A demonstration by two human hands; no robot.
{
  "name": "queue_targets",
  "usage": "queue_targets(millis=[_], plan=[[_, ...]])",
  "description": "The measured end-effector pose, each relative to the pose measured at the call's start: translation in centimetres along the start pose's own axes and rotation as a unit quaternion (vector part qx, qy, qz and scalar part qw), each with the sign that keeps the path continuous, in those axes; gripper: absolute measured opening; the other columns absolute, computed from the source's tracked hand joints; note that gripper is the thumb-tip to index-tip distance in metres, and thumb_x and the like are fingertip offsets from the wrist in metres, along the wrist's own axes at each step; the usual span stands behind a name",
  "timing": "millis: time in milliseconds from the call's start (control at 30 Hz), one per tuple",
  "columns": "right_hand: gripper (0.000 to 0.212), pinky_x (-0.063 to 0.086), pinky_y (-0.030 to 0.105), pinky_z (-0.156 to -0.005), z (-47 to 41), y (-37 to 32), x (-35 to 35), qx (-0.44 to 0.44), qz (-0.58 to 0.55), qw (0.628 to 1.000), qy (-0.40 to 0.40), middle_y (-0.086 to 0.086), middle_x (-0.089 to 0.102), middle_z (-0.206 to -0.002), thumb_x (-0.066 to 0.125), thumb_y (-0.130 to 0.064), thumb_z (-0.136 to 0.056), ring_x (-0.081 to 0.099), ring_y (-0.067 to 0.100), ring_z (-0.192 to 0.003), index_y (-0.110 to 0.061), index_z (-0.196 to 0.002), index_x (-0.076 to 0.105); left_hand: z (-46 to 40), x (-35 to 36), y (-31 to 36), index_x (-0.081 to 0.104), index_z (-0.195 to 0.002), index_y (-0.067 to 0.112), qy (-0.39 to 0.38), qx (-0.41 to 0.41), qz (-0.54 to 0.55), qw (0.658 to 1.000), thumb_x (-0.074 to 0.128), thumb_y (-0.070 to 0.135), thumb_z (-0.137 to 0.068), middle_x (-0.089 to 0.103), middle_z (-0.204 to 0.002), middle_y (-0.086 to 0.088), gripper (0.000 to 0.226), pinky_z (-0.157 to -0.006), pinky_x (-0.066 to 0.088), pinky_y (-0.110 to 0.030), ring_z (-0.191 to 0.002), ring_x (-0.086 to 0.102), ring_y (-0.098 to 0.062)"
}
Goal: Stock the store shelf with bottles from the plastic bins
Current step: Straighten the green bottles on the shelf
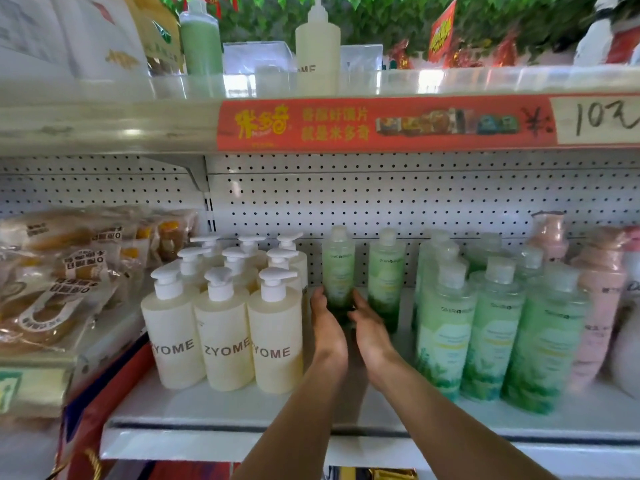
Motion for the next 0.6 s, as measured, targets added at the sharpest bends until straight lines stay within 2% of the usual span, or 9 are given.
queue_targets(millis=[167,267,333,367,467,533,567,600], plan=[[0.048,0.028,0.041,-0.116,0.0,0.0,0.1,-0.007,0.0,1.0,0.003,-0.001,0.043,-0.15,0.038,-0.017,-0.101,0.04,0.021,-0.136,-0.037,-0.145,0.041,0.7,-0.1,1.0,0.048,-0.138,0.011,0.018,0.026,-0.016,0.999,0.028,0.047,-0.102,0.051,-0.141,-0.01,0.055,-0.1,0.036,-0.025,-0.132,0.047,-0.025],[0.041,0.034,0.022,-0.108,1.9,-0.8,-1.0,-0.117,0.005,0.991,0.059,-0.002,0.053,-0.138,0.045,-0.007,-0.099,0.046,0.015,-0.131,-0.027,-0.134,0.054,2.5,-0.5,0.6,0.053,-0.127,0.023,0.063,0.043,0.017,0.997,0.041,0.049,-0.098,0.059,-0.124,-0.001,0.041,-0.109,0.032,-0.031,-0.114,0.055,-0.017],[0.041,0.036,0.006,-0.098,3.8,-1.6,-1.9,-0.206,0.044,0.972,0.103,-0.01,0.058,-0.124,0.049,0.0,-0.095,0.051,0.01,-0.125,-0.028,-0.123,0.057,4.0,0.0,0.6,0.051,-0.133,0.023,0.051,0.09,-0.016,0.994,0.039,0.048,-0.099,0.054,-0.133,0.003,0.043,-0.112,0.03,-0.031,-0.121,0.049,-0.011],[0.042,0.035,0.003,-0.095,4.2,-1.8,-2.4,-0.235,0.072,0.961,0.128,-0.013,0.057,-0.121,0.05,0.001,-0.094,0.052,0.007,-0.123,-0.028,-0.123,0.056,4.5,0.4,0.5,0.049,-0.135,0.024,0.037,0.112,-0.044,0.992,0.037,0.048,-0.099,0.051,-0.137,0.005,0.045,-0.11,0.03,-0.028,-0.124,0.046,-0.007],[0.045,0.026,0.013,-0.106,3.9,-2.3,-3.7,-0.253,0.136,0.936,0.203,-0.003,0.048,-0.137,0.053,-0.009,-0.096,0.041,0.009,-0.13,-0.018,-0.139,0.044,5.2,1.5,1.1,0.052,-0.129,0.038,-0.005,0.154,-0.122,0.981,0.035,0.056,-0.096,0.052,-0.131,0.018,0.041,-0.101,0.032,-0.016,-0.115,0.048,0.009],[0.057,0.021,0.024,-0.115,3.3,-2.2,-3.8,-0.22,0.147,0.944,0.197,0.002,0.033,-0.152,0.051,-0.019,-0.099,0.031,0.014,-0.14,-0.018,-0.15,0.026,5.0,2.7,2.7,0.052,-0.119,0.052,-0.045,0.172,-0.174,0.969,0.041,0.057,-0.094,0.049,-0.123,0.032,0.028,-0.092,0.035,-0.004,-0.105,0.045,0.026],[0.061,0.023,0.03,-0.116,3.1,-2.1,-3.6,-0.223,0.126,0.95,0.177,0.002,0.031,-0.153,0.051,-0.021,-0.099,0.031,0.015,-0.14,-0.02,-0.152,0.022,4.9,3.5,4.0,0.05,-0.122,0.051,-0.06,0.199,-0.213,0.955,0.045,0.051,-0.096,0.048,-0.125,0.032,0.027,-0.093,0.036,-0.004,-0.108,0.044,0.025],[0.062,0.026,0.032,-0.113,2.9,-2.1,-3.4,-0.228,0.077,0.957,0.161,0.001,0.034,-0.151,0.052,-0.02,-0.098,0.034,0.016,-0.138,-0.021,-0.152,0.021,4.6,4.4,5.4,0.048,-0.13,0.045,-0.075,0.239,-0.254,0.934,0.047,0.044,-0.098,0.046,-0.132,0.027,0.032,-0.099,0.036,-0.009,-0.116,0.043,0.019]])
Point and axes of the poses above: each hand's wrist, its own z-axis away from the middle knuckle, its own x-axis out of the palm, y = z × x, the point moved 6 cm from there along -z, towards the middle knuckle
